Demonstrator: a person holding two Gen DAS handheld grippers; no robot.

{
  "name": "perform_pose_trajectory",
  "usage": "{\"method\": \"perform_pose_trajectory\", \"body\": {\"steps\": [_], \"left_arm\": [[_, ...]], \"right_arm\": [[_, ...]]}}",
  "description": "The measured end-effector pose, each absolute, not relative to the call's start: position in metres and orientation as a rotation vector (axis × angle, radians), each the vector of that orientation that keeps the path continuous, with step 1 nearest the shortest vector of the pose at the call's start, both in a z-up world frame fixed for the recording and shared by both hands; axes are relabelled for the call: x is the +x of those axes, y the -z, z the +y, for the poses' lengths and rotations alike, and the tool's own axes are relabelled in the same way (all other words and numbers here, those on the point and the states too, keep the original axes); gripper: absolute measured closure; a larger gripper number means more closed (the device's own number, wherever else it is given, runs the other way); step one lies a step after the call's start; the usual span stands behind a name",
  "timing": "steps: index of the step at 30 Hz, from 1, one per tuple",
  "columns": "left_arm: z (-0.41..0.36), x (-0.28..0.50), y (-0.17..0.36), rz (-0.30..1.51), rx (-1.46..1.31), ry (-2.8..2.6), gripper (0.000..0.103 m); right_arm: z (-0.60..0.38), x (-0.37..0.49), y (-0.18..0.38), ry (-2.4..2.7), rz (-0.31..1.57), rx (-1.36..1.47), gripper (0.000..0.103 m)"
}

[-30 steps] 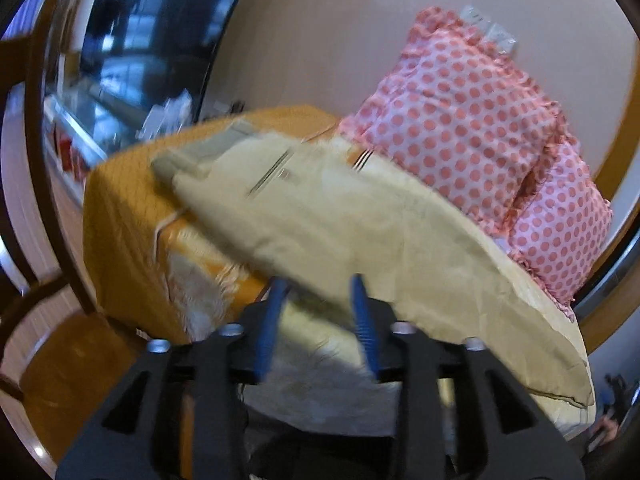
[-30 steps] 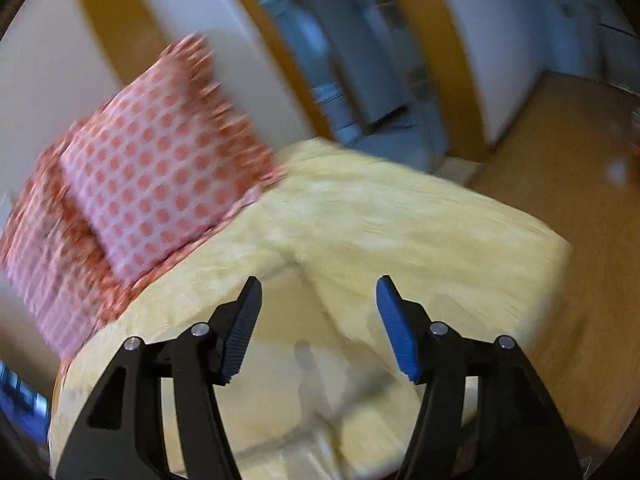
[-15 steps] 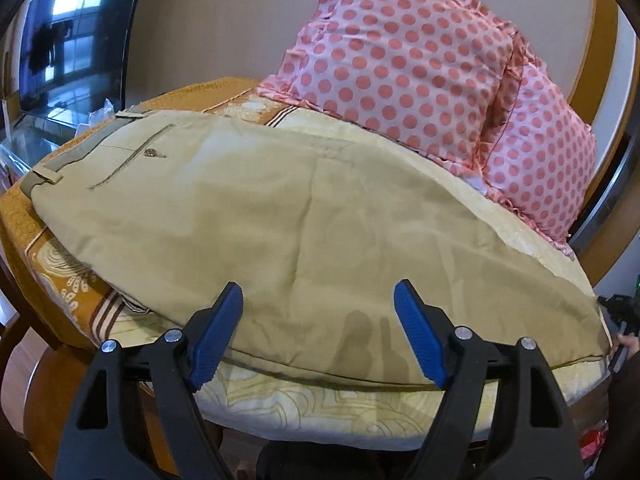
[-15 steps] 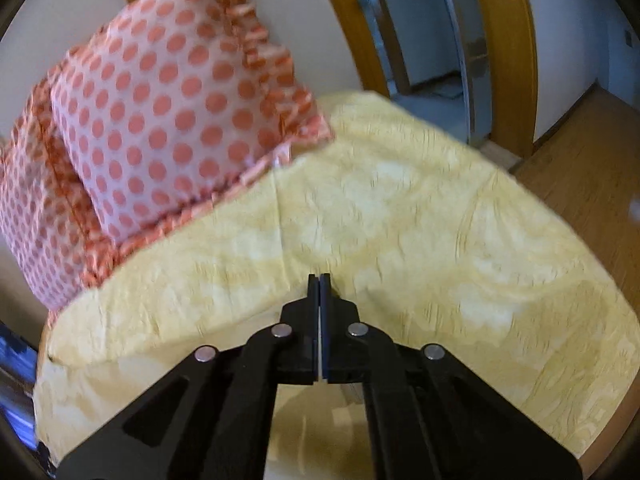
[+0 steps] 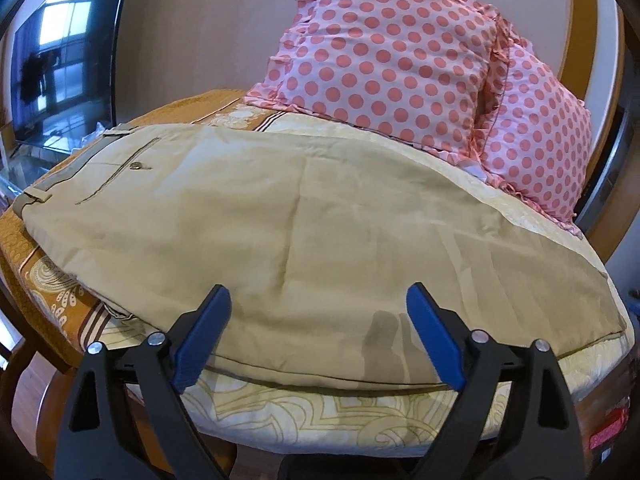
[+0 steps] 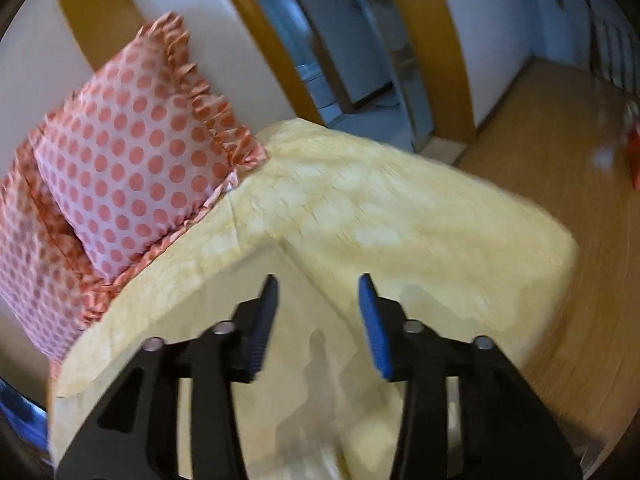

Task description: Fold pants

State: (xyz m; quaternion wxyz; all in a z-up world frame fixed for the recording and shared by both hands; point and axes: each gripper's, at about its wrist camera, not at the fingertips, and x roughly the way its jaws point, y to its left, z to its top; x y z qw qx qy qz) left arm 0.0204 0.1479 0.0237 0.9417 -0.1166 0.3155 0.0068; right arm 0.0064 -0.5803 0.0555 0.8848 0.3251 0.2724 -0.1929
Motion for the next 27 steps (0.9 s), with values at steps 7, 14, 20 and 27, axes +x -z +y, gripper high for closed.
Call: {"method": "perform_pose_trajectory", "body": {"steps": [7, 14, 20, 27], "left_arm": [[0.144, 0.020, -0.022, 0.632, -0.214, 0.010, 0.006], [0.148, 0.014, -0.023, 0.611, -0.247, 0.032, 0.006], [0.164, -0.001, -0.032, 0.558, -0.378, 0.062, 0.006], [0.190, -0.016, -0.048, 0.502, -0.421, -0.070, 0.006]], "right_arm": [[-0.556, -0.035, -0.020, 0.421, 0.567, 0.793, 0.071], [-0.539, -0.005, -0.020, 0.356, 0.506, 0.788, 0.099], [-0.430, 0.039, -0.104, -0.039, 0.365, 0.588, 0.099], [-0.205, 0.101, -0.086, -0.623, 0.603, 0.336, 0.099]]}}
